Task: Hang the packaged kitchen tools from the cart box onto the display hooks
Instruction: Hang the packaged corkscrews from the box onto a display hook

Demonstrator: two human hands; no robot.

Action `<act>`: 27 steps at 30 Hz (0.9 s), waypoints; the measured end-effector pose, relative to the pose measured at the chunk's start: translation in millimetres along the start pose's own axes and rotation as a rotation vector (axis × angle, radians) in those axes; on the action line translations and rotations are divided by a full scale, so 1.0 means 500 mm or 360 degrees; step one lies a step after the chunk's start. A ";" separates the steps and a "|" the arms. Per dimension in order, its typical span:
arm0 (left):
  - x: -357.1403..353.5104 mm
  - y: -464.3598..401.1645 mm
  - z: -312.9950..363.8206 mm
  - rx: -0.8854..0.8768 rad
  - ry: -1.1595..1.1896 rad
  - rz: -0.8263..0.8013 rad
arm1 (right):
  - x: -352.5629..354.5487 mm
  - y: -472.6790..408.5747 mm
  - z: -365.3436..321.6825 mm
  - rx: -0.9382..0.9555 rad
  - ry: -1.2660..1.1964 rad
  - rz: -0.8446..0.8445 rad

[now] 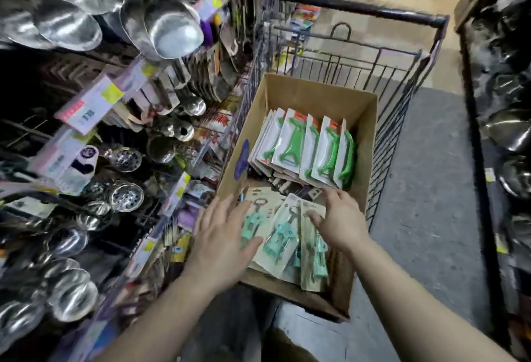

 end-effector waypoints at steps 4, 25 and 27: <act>-0.031 -0.035 -0.015 0.0133 -0.0002 -0.0112 | -0.034 -0.055 0.016 -0.0028 -0.0047 -0.0129; -0.282 -0.405 0.007 -0.0050 -0.0306 -0.0793 | -0.296 -0.052 0.146 -0.0605 -0.0737 -0.0374; -0.309 -0.419 -0.003 -0.0011 -0.0375 -0.0914 | -0.307 -0.060 0.152 -0.0661 -0.0819 -0.0351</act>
Point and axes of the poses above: each hand's wrist, its own y-axis away from the middle knuckle, its own x-axis out of the back of the hand, z = x × y, the point moved 8 cm from there along -y, towards the middle knuckle, and after that the axes turned 10 degrees about -z, right-handed, at the moved point
